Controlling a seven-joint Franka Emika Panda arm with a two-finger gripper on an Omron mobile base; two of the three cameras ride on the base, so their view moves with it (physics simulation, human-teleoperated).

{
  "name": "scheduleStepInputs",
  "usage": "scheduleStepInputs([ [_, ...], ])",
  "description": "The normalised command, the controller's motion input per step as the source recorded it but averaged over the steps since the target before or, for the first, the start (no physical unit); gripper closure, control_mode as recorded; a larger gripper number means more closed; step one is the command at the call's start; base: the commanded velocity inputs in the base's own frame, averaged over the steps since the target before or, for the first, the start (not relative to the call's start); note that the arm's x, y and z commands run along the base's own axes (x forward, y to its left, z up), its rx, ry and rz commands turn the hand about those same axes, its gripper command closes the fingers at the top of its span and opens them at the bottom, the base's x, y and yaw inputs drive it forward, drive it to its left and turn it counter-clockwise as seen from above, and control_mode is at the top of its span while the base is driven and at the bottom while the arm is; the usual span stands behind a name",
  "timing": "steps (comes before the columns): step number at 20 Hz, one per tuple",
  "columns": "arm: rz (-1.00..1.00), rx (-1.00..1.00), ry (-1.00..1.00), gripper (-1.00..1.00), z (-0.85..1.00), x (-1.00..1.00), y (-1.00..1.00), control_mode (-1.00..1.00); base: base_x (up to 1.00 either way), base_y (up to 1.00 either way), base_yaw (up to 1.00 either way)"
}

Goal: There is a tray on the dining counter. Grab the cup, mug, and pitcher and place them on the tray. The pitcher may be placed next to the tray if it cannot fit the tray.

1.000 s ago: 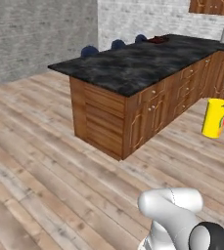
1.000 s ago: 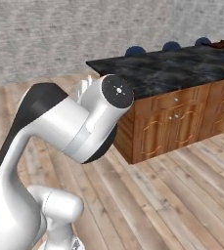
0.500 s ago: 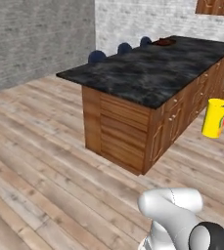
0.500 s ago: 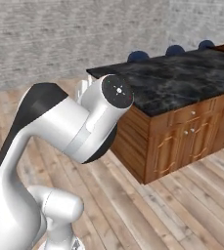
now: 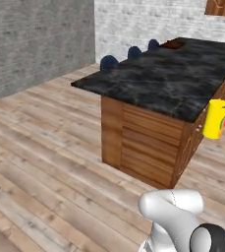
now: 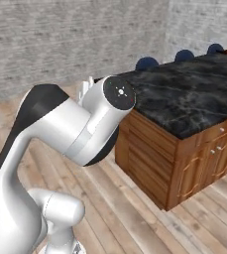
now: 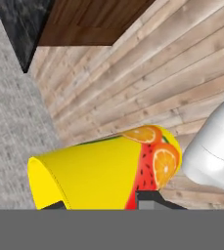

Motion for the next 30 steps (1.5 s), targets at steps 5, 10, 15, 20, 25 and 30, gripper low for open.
scheduleStepInputs([
  [5,0.00,0.00,0.00,1.00,0.00,0.00,0.00,1.00,0.64,1.00,-0.15],
  [10,0.00,0.00,0.00,1.00,0.00,0.00,0.00,1.00,0.67,1.00,-0.16],
  [15,0.00,0.00,0.00,1.00,0.00,0.00,0.00,1.00,0.73,1.00,-0.17],
  [20,0.00,0.00,0.00,1.00,0.00,0.00,0.00,1.00,0.78,1.00,-0.18],
  [25,0.00,0.00,0.00,1.00,0.00,0.00,0.00,1.00,0.72,1.00,-0.18],
  [30,0.00,0.00,0.00,1.00,0.00,0.00,0.00,1.00,0.64,1.00,-0.18],
])
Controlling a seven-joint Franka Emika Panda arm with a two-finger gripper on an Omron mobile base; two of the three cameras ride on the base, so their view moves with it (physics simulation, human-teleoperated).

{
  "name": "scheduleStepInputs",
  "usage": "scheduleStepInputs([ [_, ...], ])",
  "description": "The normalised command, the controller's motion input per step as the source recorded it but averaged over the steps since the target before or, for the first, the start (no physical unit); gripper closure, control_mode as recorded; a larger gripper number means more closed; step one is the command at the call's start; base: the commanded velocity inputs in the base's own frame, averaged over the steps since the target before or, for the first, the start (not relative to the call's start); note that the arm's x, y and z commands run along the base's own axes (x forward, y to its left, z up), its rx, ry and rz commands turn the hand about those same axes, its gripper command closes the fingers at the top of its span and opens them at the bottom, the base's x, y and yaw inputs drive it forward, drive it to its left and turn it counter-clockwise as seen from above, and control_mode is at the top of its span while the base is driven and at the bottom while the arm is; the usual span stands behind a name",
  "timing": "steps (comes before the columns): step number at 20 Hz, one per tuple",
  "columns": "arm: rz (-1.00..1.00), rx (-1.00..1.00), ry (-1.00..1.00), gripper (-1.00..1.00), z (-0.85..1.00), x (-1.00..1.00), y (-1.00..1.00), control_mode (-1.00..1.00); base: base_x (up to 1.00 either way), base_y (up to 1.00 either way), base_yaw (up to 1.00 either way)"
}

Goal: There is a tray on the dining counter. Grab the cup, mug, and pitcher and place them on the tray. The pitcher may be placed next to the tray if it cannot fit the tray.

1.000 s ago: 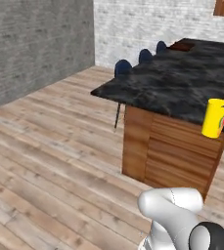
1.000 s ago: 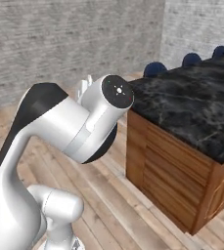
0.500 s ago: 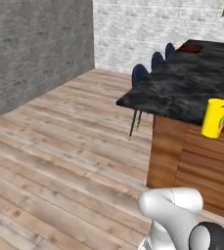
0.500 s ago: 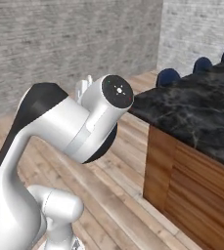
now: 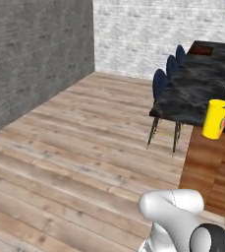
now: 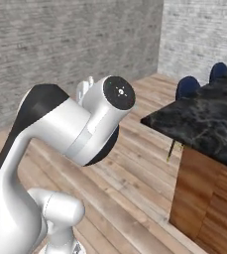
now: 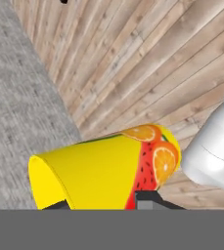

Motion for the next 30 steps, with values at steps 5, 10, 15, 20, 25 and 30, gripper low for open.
scheduleStepInputs([
  [5,0.00,0.00,0.00,1.00,0.00,0.00,0.00,1.00,0.54,1.00,-0.21],
  [10,0.00,0.00,0.00,1.00,0.00,0.00,0.00,1.00,0.43,1.00,-0.26],
  [15,0.00,0.00,0.00,1.00,0.00,0.00,0.00,1.00,0.35,1.00,-0.29],
  [20,0.00,0.00,0.00,1.00,0.00,0.00,0.00,1.00,0.38,1.00,-0.31],
  [25,0.00,0.00,0.00,1.00,0.00,0.00,0.00,1.00,0.39,1.00,-0.34],
  [30,0.00,0.00,0.00,1.00,0.00,0.00,0.00,1.00,0.38,1.00,-0.36],
])
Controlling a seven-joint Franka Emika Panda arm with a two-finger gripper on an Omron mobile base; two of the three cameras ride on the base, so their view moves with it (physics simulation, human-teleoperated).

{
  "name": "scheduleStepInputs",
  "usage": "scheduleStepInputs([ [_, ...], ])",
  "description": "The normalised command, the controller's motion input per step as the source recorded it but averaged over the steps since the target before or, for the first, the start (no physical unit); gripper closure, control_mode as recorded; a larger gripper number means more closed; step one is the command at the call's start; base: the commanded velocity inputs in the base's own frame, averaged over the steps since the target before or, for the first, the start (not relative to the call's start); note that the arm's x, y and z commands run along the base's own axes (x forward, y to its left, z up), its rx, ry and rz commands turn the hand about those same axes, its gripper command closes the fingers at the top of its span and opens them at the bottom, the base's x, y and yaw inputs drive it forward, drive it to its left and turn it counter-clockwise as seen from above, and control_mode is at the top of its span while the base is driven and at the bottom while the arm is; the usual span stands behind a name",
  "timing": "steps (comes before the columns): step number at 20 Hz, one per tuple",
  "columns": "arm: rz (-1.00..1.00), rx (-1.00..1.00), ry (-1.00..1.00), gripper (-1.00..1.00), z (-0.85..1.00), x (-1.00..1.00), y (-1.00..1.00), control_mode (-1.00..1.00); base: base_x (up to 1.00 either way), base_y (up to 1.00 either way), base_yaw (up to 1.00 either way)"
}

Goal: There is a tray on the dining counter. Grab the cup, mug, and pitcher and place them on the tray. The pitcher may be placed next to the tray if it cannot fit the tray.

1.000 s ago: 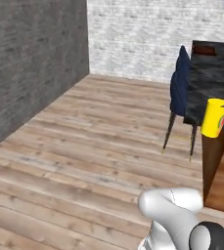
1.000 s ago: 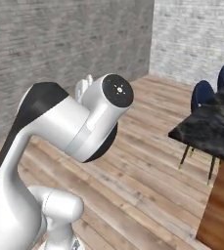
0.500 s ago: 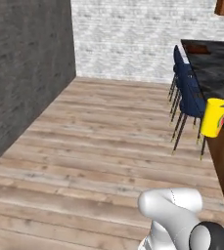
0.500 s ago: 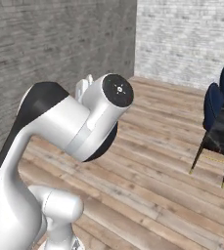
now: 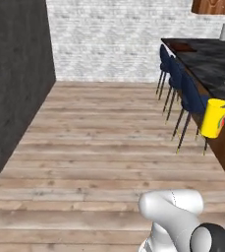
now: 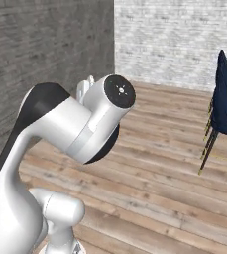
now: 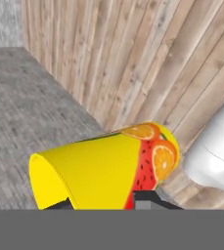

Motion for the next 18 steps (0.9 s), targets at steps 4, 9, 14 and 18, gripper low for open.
scheduleStepInputs([
  [4,0.00,0.00,0.00,1.00,0.00,0.00,0.00,1.00,0.46,1.00,-0.38],
  [9,0.00,0.00,0.00,1.00,0.00,0.00,0.00,1.00,0.68,1.00,-0.38],
  [14,0.00,0.00,0.00,1.00,0.00,0.00,0.00,1.00,0.91,0.86,-0.32],
  [18,0.00,0.00,0.00,1.00,0.00,0.00,0.00,1.00,1.00,0.77,-0.26],
])
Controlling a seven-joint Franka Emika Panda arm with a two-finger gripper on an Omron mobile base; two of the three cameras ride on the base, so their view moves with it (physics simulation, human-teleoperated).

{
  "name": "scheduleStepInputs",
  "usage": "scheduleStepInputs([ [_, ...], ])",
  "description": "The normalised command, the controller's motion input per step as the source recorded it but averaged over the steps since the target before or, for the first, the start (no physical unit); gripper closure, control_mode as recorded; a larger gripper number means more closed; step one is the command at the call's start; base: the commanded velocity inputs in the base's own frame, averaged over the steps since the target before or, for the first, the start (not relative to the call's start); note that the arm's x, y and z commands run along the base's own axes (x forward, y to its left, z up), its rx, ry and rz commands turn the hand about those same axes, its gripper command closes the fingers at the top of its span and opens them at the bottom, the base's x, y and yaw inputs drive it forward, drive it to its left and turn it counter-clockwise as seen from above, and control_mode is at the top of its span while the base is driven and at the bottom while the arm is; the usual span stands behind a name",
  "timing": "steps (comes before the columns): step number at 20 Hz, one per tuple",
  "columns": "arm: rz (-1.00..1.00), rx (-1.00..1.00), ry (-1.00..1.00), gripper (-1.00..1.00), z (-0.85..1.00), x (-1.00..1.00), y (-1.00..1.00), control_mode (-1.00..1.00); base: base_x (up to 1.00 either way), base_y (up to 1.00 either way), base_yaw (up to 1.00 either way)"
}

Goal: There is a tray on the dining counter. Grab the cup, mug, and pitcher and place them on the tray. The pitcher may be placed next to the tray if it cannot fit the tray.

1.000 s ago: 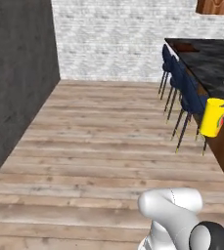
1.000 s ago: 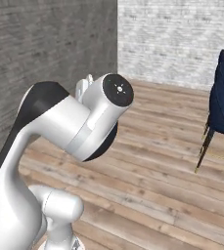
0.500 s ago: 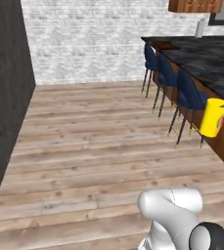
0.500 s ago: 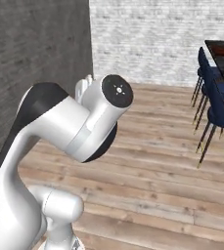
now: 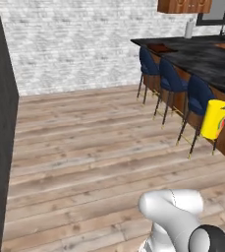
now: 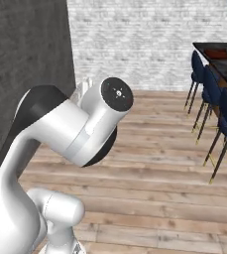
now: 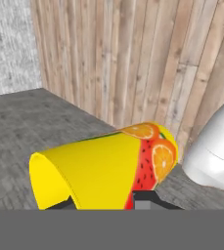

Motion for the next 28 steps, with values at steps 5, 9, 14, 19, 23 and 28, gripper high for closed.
scheduleStepInputs([
  [5,0.00,0.00,0.00,1.00,0.00,0.00,0.00,1.00,1.00,0.69,-0.23],
  [9,0.00,0.00,0.00,1.00,0.00,0.00,0.00,1.00,1.00,0.62,-0.26],
  [14,0.00,0.00,0.00,1.00,0.00,0.00,0.00,1.00,1.00,0.61,-0.25],
  [19,0.00,0.00,0.00,1.00,0.00,0.00,0.00,1.00,1.00,0.72,-0.24],
  [23,0.00,0.00,0.00,1.00,0.00,0.00,0.00,1.00,1.00,0.75,-0.25],
  [28,0.00,0.00,0.00,1.00,0.00,0.00,0.00,1.00,1.00,0.77,-0.25],
])
